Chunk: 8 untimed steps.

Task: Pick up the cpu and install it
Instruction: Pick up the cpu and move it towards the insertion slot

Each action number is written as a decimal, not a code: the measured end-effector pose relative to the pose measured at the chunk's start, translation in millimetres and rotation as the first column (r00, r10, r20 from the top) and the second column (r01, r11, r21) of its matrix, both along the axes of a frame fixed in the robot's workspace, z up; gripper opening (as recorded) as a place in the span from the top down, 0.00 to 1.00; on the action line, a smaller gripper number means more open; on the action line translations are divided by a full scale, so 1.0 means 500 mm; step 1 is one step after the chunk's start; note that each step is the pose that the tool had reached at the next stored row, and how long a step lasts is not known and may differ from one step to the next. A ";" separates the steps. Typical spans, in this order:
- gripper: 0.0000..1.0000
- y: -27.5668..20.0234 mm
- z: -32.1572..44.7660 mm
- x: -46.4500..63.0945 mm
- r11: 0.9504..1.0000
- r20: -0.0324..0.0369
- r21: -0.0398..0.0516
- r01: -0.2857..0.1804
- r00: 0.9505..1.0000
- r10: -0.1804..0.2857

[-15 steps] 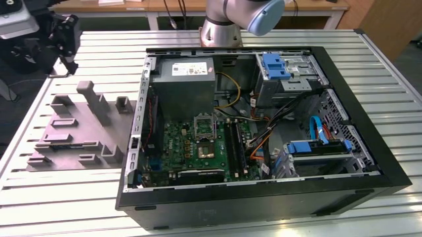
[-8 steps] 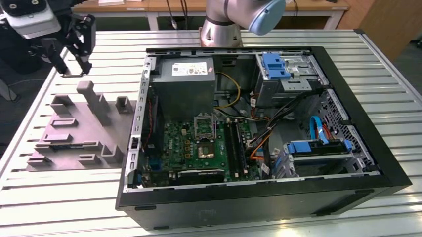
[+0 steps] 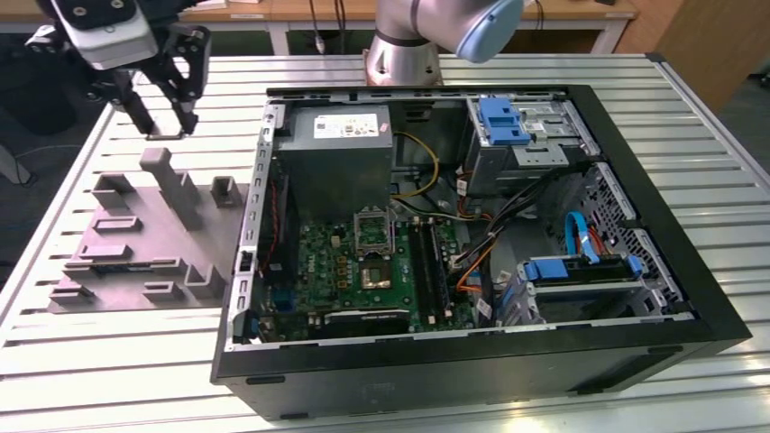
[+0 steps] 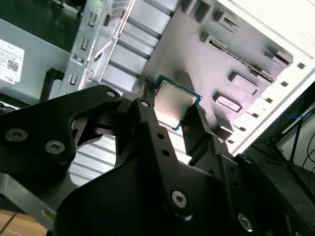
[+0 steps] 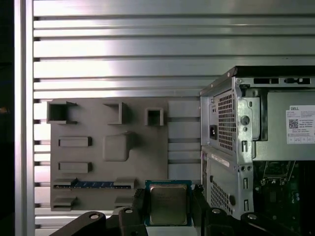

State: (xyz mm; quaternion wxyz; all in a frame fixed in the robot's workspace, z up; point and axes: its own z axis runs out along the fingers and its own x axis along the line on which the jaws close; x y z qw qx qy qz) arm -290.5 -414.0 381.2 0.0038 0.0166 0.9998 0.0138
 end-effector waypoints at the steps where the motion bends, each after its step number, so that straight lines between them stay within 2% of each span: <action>1: 0.53 0.0000 0.000 0.007 1.000 0.000 0.000 0.000 1.000 0.000; 8: 0.53 0.0000 0.000 0.063 1.000 0.000 0.000 0.000 1.000 0.000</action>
